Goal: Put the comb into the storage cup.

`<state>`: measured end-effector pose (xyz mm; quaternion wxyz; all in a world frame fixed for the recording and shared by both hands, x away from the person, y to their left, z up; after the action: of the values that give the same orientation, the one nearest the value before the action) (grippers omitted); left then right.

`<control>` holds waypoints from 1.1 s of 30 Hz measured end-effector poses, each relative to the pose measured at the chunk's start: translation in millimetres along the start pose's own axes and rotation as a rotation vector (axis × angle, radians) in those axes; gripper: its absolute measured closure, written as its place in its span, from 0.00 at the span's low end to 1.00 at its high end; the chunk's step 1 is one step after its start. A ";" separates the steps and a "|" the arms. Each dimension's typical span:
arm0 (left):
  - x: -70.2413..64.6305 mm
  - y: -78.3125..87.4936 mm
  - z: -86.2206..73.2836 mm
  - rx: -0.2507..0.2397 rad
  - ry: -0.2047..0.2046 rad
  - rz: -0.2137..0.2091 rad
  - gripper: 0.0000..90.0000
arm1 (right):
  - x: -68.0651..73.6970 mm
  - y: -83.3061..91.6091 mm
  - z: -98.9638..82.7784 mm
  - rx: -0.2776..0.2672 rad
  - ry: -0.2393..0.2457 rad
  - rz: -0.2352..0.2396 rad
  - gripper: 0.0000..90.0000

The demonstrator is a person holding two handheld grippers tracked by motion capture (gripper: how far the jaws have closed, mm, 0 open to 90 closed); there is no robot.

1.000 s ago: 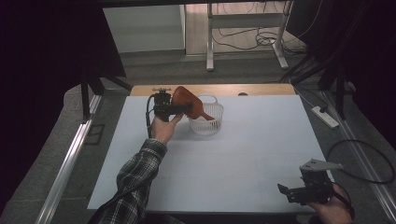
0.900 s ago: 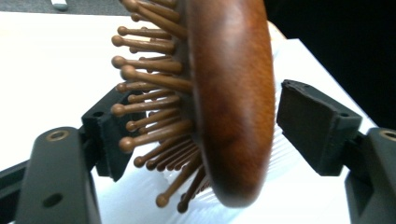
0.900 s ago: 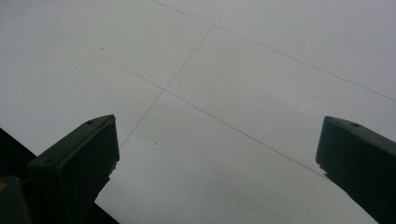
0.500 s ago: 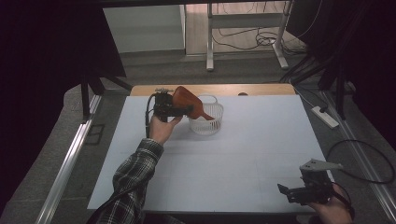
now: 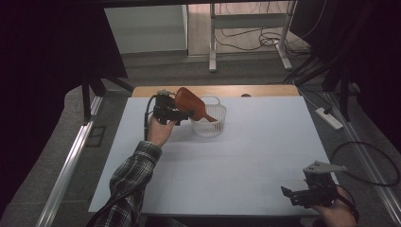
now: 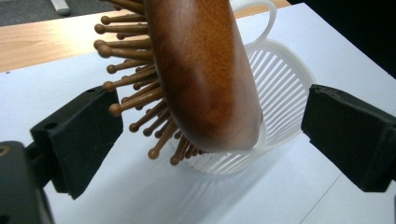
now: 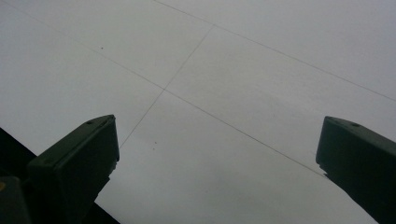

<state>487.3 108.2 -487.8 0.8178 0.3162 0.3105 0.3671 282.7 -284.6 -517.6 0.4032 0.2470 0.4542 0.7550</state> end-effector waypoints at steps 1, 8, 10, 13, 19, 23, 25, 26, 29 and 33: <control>0.0 0.7 -0.4 0.001 -0.003 0.005 0.05 | 0.1 0.1 0.0 -0.001 0.000 0.000 0.00; -1.5 4.4 -2.5 0.009 -0.025 0.019 0.05 | 0.3 0.2 0.1 0.000 -0.003 -0.001 0.00; -2.4 5.9 -3.9 0.017 -0.044 0.034 0.04 | -0.1 0.3 0.2 -0.002 -0.004 -0.004 0.00; -3.3 6.2 -4.9 0.020 -0.057 0.052 0.03 | -0.3 0.2 0.2 -0.001 -0.005 -0.007 0.00; -4.3 7.7 -7.3 0.012 -0.088 0.080 0.00 | -0.1 0.9 0.4 -0.007 -0.003 -0.013 0.00; -5.3 7.5 -10.7 0.015 -0.101 0.079 0.00 | -0.7 1.5 0.4 -0.012 -0.007 -0.009 0.00; -6.5 7.1 -13.0 0.011 -0.108 0.074 0.00 | -0.4 1.5 0.3 -0.010 -0.005 -0.005 0.00; -6.5 7.1 -13.0 0.011 -0.108 0.074 0.00 | -0.4 1.5 0.3 -0.010 -0.005 -0.005 0.00; -7.2 6.4 -16.7 0.010 -0.121 0.075 0.00 | -0.1 1.4 0.4 -0.010 -0.003 -0.002 0.00; -6.4 6.6 -20.4 0.004 -0.127 0.065 0.00 | -0.7 1.7 0.6 -0.016 -0.008 -0.007 0.00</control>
<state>466.1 112.5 -493.6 0.8228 0.3506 0.2483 0.3720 282.8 -285.4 -515.8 0.4097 0.2452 0.4476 0.7561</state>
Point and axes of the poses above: each handheld gripper's, and its own axes: y roughly backward along the jaws, z roughly out of its top, x roughly to its left, the point moved 8 cm from there along -y, roughly forward along the jaws, and after that the axes turned 13 degrees about x, right-handed, at the moved point
